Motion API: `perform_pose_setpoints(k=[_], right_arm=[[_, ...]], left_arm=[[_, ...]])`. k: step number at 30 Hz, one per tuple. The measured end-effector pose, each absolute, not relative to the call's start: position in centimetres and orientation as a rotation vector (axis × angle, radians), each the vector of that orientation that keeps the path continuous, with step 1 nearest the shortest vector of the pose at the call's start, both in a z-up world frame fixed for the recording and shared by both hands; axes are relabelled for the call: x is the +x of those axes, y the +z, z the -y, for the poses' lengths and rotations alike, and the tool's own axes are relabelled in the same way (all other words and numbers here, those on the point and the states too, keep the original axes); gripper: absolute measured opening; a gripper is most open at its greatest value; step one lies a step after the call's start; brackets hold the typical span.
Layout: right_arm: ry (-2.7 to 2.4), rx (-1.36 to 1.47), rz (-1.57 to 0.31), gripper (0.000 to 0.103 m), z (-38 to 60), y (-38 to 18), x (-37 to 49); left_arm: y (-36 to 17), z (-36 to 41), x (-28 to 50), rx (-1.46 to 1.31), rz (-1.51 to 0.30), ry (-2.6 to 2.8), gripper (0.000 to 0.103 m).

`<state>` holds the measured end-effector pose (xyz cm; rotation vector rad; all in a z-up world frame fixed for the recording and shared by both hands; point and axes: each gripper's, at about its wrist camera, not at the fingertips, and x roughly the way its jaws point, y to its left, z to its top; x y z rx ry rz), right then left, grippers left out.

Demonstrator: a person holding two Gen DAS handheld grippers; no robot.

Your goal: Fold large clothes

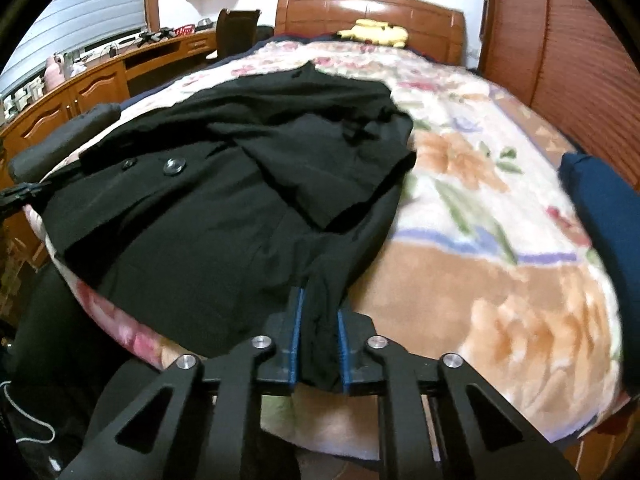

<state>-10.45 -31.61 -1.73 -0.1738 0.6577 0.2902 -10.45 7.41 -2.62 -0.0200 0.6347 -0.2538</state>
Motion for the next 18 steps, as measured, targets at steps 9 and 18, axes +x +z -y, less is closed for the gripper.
perform_pose_setpoints(k=[9,18], right_arm=[[0.248,-0.163,-0.446,0.009,31.9,3.8,-14.1],[0.266,-0.167,-0.332,0.009,32.9,8.3,-17.9]], left_arm=[[4.5,-7.8,-12.8,-0.039,-0.467,-0.266,0.007],[10.3,-8.4,-14.4,-0.020,-0.346,-0.264,0.007]])
